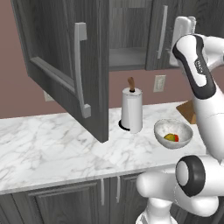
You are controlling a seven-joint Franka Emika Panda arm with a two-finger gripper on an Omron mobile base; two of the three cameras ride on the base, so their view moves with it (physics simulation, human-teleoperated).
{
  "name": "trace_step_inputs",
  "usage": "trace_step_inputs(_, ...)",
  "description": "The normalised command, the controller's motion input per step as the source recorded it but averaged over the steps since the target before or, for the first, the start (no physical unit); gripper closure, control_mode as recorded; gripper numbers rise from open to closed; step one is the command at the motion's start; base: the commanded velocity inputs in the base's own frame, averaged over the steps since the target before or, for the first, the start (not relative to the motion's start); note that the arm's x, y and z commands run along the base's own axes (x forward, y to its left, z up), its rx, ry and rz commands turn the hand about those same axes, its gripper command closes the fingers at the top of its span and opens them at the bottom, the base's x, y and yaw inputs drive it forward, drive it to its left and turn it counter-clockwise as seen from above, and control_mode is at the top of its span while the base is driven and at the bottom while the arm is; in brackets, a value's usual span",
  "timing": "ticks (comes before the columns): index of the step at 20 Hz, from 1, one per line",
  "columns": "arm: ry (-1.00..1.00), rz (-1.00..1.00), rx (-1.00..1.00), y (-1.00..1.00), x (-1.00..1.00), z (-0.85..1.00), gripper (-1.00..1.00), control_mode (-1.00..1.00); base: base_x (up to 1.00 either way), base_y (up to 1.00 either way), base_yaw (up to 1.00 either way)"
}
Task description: Open the cabinet. Pick the apple and orange from the cabinet and place them into the bowl. Then close the cabinet.
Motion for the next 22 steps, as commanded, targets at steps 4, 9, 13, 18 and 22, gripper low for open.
trace_step_inputs(4, 0.12, 0.03, 0.0, 0.0, -0.65, 0.03, -1.0, -1.0, 0.0, 0.0, 0.0)
trace_step_inputs(9, 0.08, 0.03, 0.0, 0.07, -0.51, 0.15, -1.0, -1.0, 0.0, 0.0, 0.0)
trace_step_inputs(13, 0.02, 0.03, 0.0, 0.14, -0.53, 0.16, -1.0, -1.0, 0.0, 0.0, 0.0)
trace_step_inputs(18, 0.0, 0.04, -0.01, 0.24, -0.65, 0.04, -1.0, -1.0, 0.0, 0.0, 0.0)
trace_step_inputs(22, 0.0, 0.02, 0.0, 0.25, -0.68, 0.01, -1.0, -1.0, 0.0, 0.0, 0.0)
